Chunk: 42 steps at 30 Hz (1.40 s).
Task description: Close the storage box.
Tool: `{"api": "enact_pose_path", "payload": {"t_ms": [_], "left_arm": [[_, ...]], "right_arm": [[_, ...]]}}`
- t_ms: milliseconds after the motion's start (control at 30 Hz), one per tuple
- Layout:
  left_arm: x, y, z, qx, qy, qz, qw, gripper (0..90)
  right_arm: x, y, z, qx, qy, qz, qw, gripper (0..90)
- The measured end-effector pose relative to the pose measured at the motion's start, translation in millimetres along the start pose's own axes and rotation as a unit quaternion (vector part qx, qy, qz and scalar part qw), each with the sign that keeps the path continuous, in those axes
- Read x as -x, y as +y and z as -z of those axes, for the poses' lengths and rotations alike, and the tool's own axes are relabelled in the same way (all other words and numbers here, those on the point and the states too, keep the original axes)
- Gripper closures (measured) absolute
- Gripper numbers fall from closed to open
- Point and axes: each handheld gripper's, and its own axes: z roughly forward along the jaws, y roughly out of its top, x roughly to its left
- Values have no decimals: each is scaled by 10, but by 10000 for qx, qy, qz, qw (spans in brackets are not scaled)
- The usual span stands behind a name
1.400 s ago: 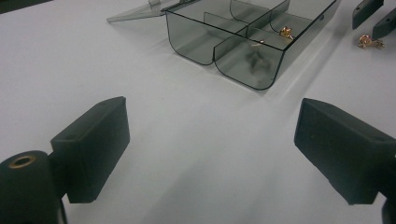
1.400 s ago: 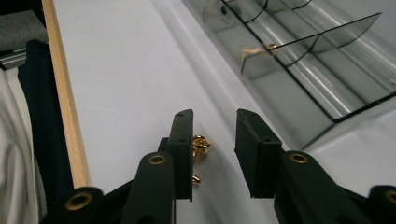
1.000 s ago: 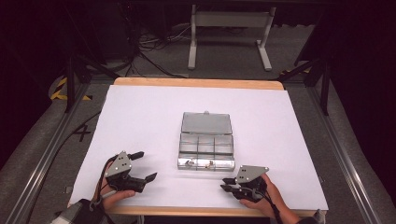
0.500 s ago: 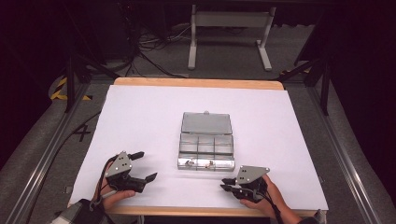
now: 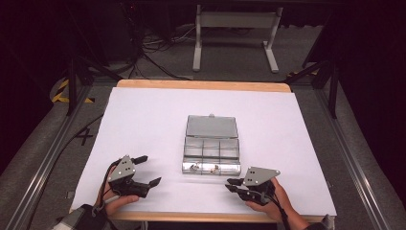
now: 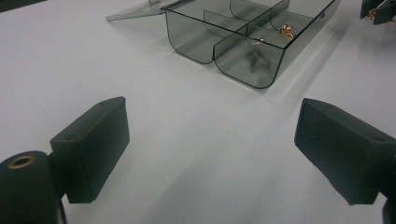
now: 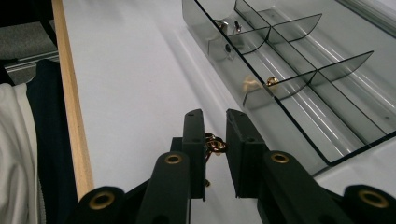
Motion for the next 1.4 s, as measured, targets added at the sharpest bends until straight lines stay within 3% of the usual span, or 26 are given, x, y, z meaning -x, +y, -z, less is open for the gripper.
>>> {"api": "enact_pose_path", "payload": {"t_ms": [1400], "left_arm": [[-2,-2,-4,-6,-10,83,10000,109]], "right_arm": [[94,239,35,452,-160,-6,9988,792]]}}
